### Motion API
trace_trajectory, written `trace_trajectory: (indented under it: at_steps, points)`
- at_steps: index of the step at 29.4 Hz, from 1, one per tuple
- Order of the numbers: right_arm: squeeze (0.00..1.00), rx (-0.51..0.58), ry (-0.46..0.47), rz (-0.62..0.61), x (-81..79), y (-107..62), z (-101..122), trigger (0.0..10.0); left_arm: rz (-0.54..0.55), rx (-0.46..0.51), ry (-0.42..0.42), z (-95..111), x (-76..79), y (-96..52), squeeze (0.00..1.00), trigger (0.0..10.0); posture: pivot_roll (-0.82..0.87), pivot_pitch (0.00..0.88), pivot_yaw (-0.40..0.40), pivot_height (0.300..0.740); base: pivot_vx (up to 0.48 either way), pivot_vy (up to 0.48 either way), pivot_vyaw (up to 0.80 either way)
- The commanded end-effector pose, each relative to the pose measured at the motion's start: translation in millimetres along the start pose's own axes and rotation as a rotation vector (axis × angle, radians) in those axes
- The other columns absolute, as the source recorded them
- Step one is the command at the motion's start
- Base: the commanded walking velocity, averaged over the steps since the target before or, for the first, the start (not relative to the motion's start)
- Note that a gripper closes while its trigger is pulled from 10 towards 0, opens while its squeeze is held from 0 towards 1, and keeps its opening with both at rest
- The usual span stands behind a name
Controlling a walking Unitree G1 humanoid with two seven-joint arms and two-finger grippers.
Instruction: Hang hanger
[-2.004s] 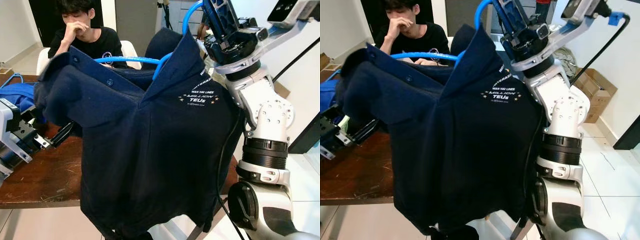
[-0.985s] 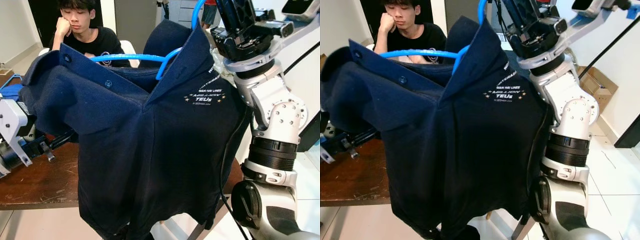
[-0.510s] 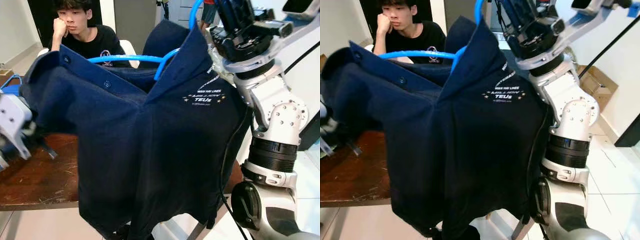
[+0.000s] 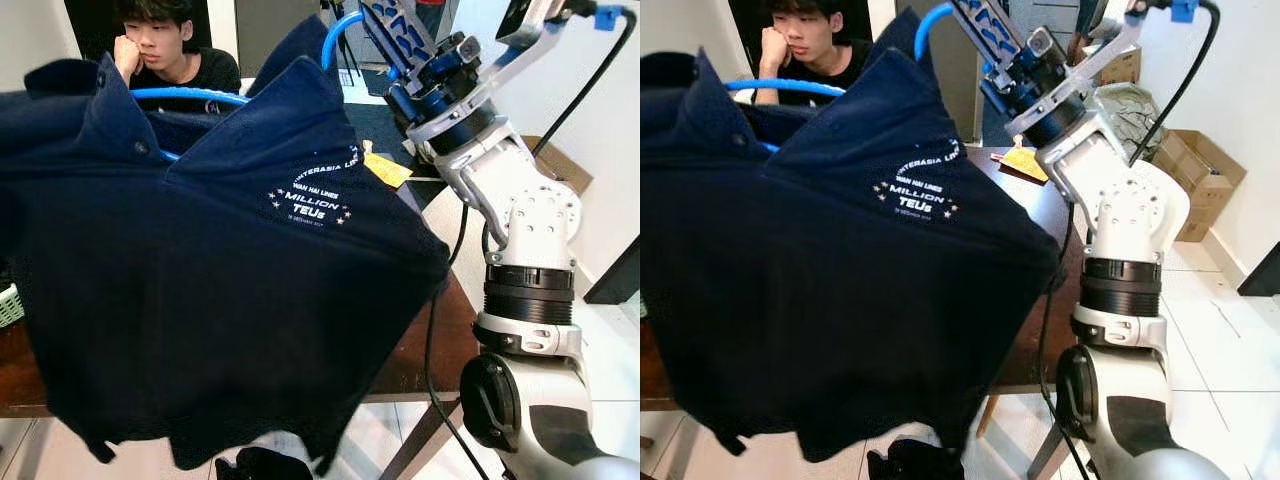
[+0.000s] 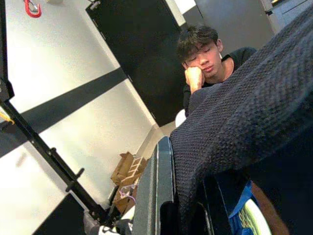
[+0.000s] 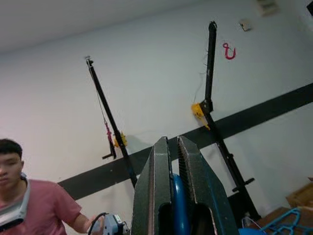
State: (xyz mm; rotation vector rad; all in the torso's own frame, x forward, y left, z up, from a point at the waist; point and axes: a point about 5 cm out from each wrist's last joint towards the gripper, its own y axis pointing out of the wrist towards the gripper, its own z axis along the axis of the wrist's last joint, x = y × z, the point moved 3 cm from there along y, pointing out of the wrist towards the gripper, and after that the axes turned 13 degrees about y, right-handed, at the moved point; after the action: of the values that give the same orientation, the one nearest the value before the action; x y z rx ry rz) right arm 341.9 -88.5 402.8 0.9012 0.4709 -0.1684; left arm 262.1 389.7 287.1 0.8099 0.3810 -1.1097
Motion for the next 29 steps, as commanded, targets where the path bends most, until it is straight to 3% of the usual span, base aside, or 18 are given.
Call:
trace_trajectory:
  at_steps: [1,9,10,12,14,15,16,17,18,19,20,21,22,23,26,29]
  points:
    - [0.0,0.336,-0.115,0.056,-21.7,-21.4,71,0.0,0.067,-0.336,-0.055,-66,4.0,-27.3,0.0,0.0,0.14,0.012,-0.037,0.735,0.0,0.0,0.0]
    - [0.0,0.443,-0.122,0.0,-17.3,-29.4,93,0.0,0.042,-0.381,-0.053,-73,24.8,-35.7,0.0,0.0,0.14,0.015,-0.035,0.735,0.0,0.0,0.0]
    - [0.0,0.389,-0.192,-0.07,-11.3,-29.3,92,0.0,0.019,-0.369,-0.062,-70,37.5,-36.5,0.0,0.0,0.14,0.015,-0.034,0.735,0.0,0.0,0.0]
    - [0.0,0.262,-0.265,-0.095,-6.9,-21.8,74,0.0,0.016,-0.315,-0.124,-59,44.6,-31.3,0.0,0.0,0.14,0.016,-0.034,0.735,0.0,0.0,0.0]
    - [0.0,0.102,-0.325,-0.063,-7.3,-13.0,43,0.0,-0.012,-0.177,-0.309,-32,54.8,-16.1,0.0,0.0,0.14,0.016,-0.034,0.735,0.0,0.0,0.0]
    - [0.0,0.009,-0.357,-0.034,-8.4,-10.3,24,0.0,-0.019,-0.063,-0.529,-7,58.2,-5.3,0.0,0.0,0.14,0.016,-0.037,0.735,0.0,0.0,0.0]
    - [0.0,-0.048,-0.375,-0.014,-9.0,-9.4,13,0.0,-0.032,0.02,-0.674,10,59.2,0.6,0.0,0.0,0.14,0.016,-0.037,0.735,0.0,0.0,0.0]
    - [0.0,-0.048,-0.375,-0.014,-9.0,-9.4,13,0.0,-0.032,0.02,-0.674,10,59.2,0.6,0.0,0.0,0.14,0.016,-0.037,0.735,0.0,0.0,0.0]
    - [0.0,-0.106,-0.388,0.01,-10.1,-8.9,0,0.0,-0.073,0.14,-0.782,34,57.1,5.8,0.0,0.0,0.14,0.014,-0.036,0.735,0.0,0.0,0.0]
    - [0.0,-0.187,-0.426,0.028,-9.9,-9.5,-14,0.0,-0.079,0.299,-0.939,66,45.5,10.5,0.0,0.0,0.14,0.014,-0.036,0.735,0.0,0.0,0.0]
    - [0.0,-0.234,-0.448,0.038,-9.3,-10.3,-23,0.0,-0.084,0.396,-1.022,84,36.9,11.3,0.0,0.0,0.14,0.012,-0.034,0.735,0.0,0.0,0.0]
    - [0.0,-0.234,-0.448,0.038,-9.3,-10.3,-23,0.0,-0.084,0.396,-1.022,84,36.9,11.3,0.0,0.0,0.14,0.012,-0.034,0.735,0.0,0.0,0.0]
    - [0.0,-0.286,-0.479,0.038,-7.2,-12.1,-31,0.0,-0.069,0.49,-1.118,100,24.6,12.0,0.0,0.0,0.14,0.012,-0.034,0.735,0.0,0.0,0.0]
    - [0.0,-0.286,-0.479,0.038,-7.2,-12.1,-31,0.0,-0.069,0.49,-1.118,100,24.6,12.0,0.0,0.0,0.14,0.012,-0.034,0.735,0.0,0.0,0.0]
    - [0.0,-0.387,-0.552,0.016,2.2,-18.6,-44,0.0,-0.011,0.639,-1.287,118,-5.3,11.9,0.0,0.0,0.14,0.011,-0.033,0.735,0.0,0.0,0.0]
    - [0.0,-0.387,-0.552,0.016,2.2,-18.6,-44,0.0,-0.011,0.639,-1.287,118,-5.3,11.9,0.0,0.0,0.14,0.011,-0.033,0.735,0.0,0.0,0.0]
